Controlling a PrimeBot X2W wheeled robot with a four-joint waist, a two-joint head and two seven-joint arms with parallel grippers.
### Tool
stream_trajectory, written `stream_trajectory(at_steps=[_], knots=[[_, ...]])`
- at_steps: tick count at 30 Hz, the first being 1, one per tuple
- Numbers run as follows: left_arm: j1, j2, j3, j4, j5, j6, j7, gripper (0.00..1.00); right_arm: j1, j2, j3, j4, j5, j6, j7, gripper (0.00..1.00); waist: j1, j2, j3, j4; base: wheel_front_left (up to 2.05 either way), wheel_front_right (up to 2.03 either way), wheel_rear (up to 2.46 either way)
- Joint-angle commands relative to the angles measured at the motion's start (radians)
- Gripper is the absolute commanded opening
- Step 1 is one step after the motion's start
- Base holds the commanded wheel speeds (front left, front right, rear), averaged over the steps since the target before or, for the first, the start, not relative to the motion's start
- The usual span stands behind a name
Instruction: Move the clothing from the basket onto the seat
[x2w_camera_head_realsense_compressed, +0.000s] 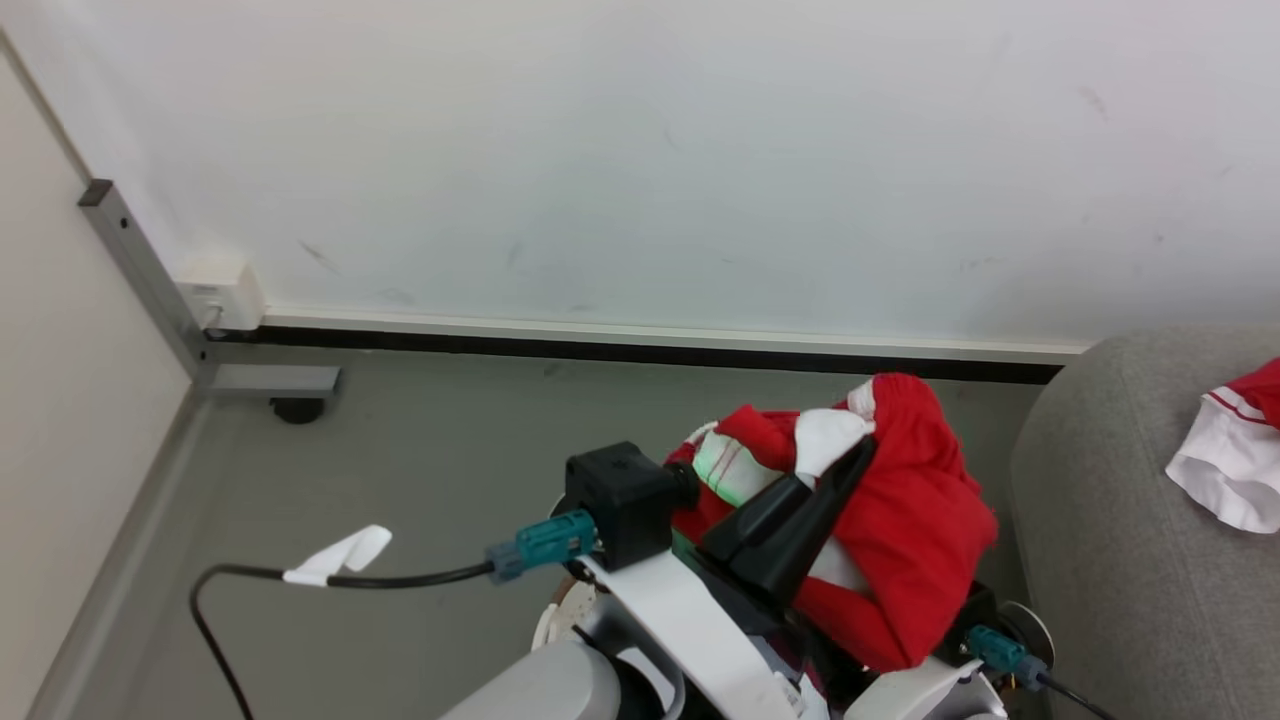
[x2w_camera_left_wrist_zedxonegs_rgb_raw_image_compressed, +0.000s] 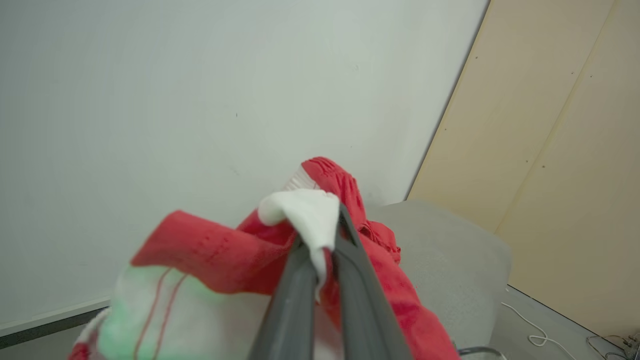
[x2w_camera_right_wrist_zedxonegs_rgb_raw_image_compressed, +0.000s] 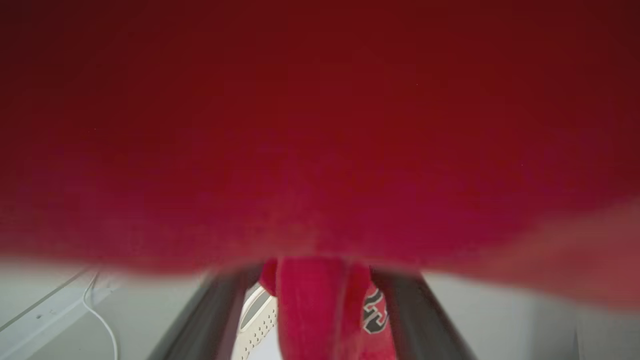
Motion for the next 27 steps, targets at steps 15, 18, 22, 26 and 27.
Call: stream_trajectory(at_steps=[15, 18, 22, 26, 27], knots=[[0.035, 0.055, 0.069, 0.05, -0.029, 0.025, -0.035, 0.0, -0.007, -0.002, 0.003, -0.01, 0.074, 0.0, -0.051, 0.0, 0.0, -0.0001, 0.0, -0.021, 0.0, 0.0, 0.0], [0.039, 0.067, 0.079, 0.051, -0.032, 0.031, -0.038, 0.0, 0.003, -0.002, -0.012, -0.029, 0.078, 0.0, -0.049, 0.0, 0.0, -0.0001, 0.001, -0.04, 0.0, 0.0, 0.0], [0.052, 0.065, 0.075, 0.047, -0.037, 0.034, -0.039, 0.07, 0.013, -0.002, -0.053, -0.061, 0.076, 0.0, -0.05, 0.0, 0.0, -0.0001, 0.001, -0.063, 0.0, 0.0, 0.0], [0.06, 0.064, 0.067, 0.051, -0.023, 0.042, -0.046, 1.0, 0.028, -0.002, -0.109, -0.099, 0.065, 0.0, -0.05, 0.0, 0.0, -0.0001, 0.001, -0.094, 0.0, 0.0, 0.0], [0.064, 0.066, 0.065, 0.053, -0.022, 0.043, -0.045, 1.0, 0.03, -0.002, -0.122, -0.109, 0.057, 0.0, -0.049, 0.0, 0.0, -0.0001, 0.002, -0.103, 0.0, 0.0, 0.0]])
